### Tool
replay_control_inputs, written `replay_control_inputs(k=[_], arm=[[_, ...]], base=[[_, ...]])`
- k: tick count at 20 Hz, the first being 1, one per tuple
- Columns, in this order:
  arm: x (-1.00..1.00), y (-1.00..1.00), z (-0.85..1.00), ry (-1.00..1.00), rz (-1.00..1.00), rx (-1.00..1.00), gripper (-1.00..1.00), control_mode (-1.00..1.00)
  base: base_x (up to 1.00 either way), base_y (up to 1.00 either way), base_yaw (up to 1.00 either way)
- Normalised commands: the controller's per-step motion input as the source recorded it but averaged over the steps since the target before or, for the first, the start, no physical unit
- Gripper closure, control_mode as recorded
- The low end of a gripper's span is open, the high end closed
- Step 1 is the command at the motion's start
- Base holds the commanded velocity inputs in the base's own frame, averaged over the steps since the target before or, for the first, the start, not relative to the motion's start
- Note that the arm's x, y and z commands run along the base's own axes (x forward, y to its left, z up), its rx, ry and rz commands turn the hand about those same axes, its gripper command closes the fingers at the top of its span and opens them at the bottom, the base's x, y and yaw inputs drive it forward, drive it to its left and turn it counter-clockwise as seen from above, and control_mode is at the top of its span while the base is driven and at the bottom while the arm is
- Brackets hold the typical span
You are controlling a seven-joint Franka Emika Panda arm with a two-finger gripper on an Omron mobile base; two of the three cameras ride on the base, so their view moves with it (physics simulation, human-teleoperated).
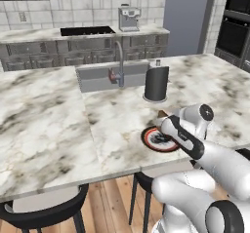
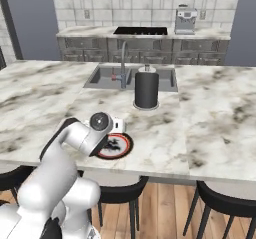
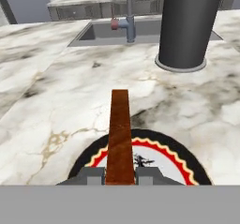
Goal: Start the toaster. Once the lever pops up, take the bread to the plate on the dining counter.
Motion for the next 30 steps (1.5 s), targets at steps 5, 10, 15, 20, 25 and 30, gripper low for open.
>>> replay_control_inputs(k=[5,10,15,20,25,30], arm=[[0.26,0.0,-0.39,0.0,0.0,0.0,1.0,-1.0],[0.24,0.0,-0.42,0.0,0.0,0.0,1.0,-1.0],[0.23,0.0,-0.44,0.0,0.0,0.0,1.0,-1.0],[0.19,0.0,-0.32,0.0,0.0,0.0,1.0,-1.0],[0.01,0.0,-0.01,0.0,0.0,0.0,1.0,-1.0],[-0.34,0.0,0.05,0.0,-0.01,0.0,1.0,-1.0]], base=[[0.0,0.0,0.0],[0.0,0.0,0.0],[0.0,0.0,0.0],[0.0,0.0,0.0],[0.0,0.0,0.0],[0.0,0.0,0.0]])
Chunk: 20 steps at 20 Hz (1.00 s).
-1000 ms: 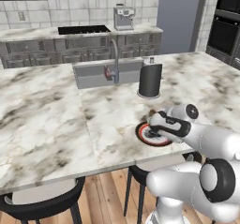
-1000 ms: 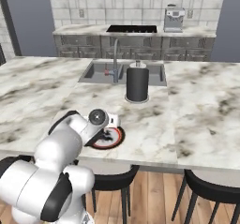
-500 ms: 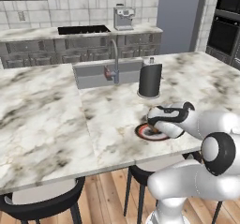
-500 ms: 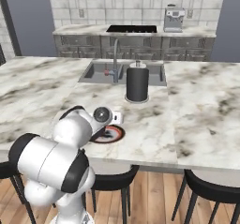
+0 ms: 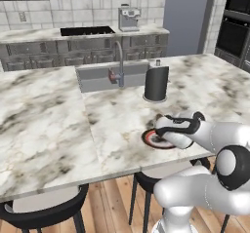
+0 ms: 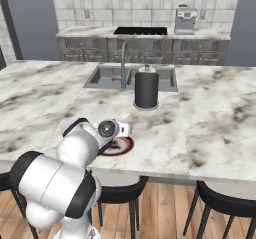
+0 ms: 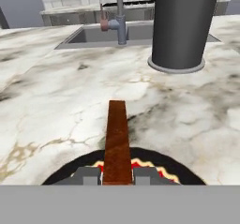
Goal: Start the toaster. Once the lever pops up, take the bread to the plate on the dining counter.
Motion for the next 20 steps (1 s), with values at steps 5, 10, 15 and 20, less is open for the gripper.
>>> replay_control_inputs(k=[5,10,15,20], arm=[[-0.29,0.0,0.15,0.02,-0.02,0.0,1.0,-1.0],[-0.06,0.0,0.19,0.13,-0.01,0.0,1.0,-1.0],[-0.1,0.0,0.03,0.15,0.0,0.0,1.0,-1.0],[-0.01,0.0,-0.06,0.04,0.0,0.0,1.0,-1.0]], base=[[0.0,0.0,0.0],[0.0,0.0,0.0],[0.0,0.0,0.0],[0.0,0.0,0.0]])
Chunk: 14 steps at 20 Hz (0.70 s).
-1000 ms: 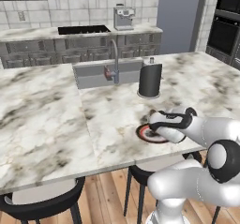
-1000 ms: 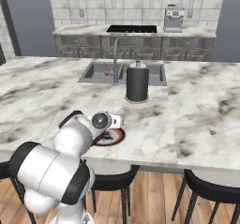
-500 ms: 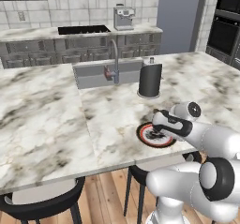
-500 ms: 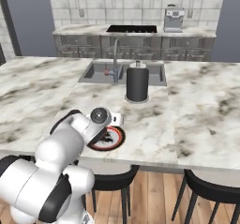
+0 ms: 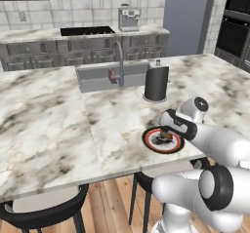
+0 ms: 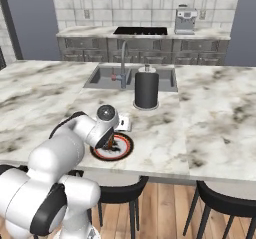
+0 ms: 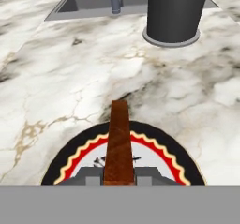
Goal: Start the toaster. Once the lever pops up, take the bread to the plate on the dining counter.
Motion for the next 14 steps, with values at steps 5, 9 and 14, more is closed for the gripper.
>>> replay_control_inputs(k=[5,9,14], arm=[[0.0,0.0,-0.21,0.0,0.0,0.0,1.0,-1.0],[0.0,0.0,-0.18,0.0,0.0,0.0,1.0,-1.0],[0.0,0.0,-0.03,0.0,0.0,0.0,1.0,-1.0]], base=[[0.0,0.0,0.0],[0.0,0.0,0.0],[0.0,0.0,0.0]])
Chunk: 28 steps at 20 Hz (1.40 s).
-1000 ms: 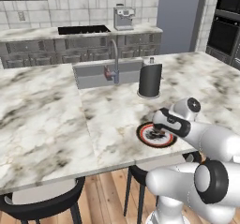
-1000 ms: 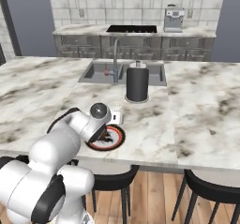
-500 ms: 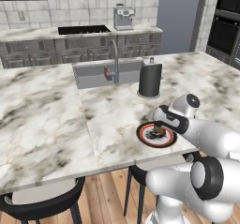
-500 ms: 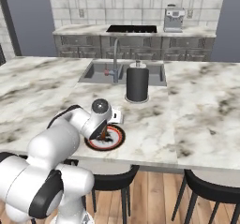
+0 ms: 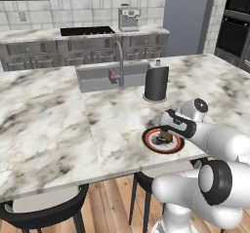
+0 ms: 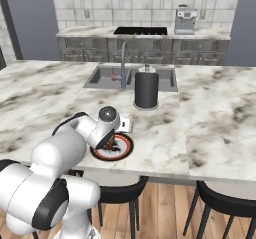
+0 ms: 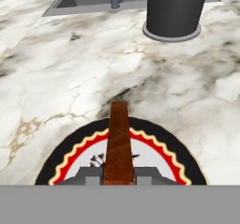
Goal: Start the toaster. Once the lever pops up, take the bread to the plate on the dining counter.
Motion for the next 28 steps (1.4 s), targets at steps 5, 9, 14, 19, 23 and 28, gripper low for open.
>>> replay_control_inputs(k=[5,9,14,19,23,28], arm=[[0.0,0.0,0.0,0.0,0.0,0.0,-1.0,-1.0],[0.0,0.0,0.0,0.0,0.0,0.0,-1.0,-1.0],[0.0,0.0,0.0,0.0,0.0,0.0,-1.0,-1.0],[0.0,0.0,0.01,0.0,0.0,0.0,-1.0,-1.0],[0.0,0.0,0.22,0.0,0.0,0.0,-1.0,-1.0],[0.0,0.0,0.26,0.0,0.0,0.0,-1.0,-1.0]], base=[[0.0,0.0,0.0],[0.0,0.0,0.0],[0.0,0.0,0.0],[0.0,0.0,0.0],[0.0,0.0,0.0],[0.0,0.0,0.0]])
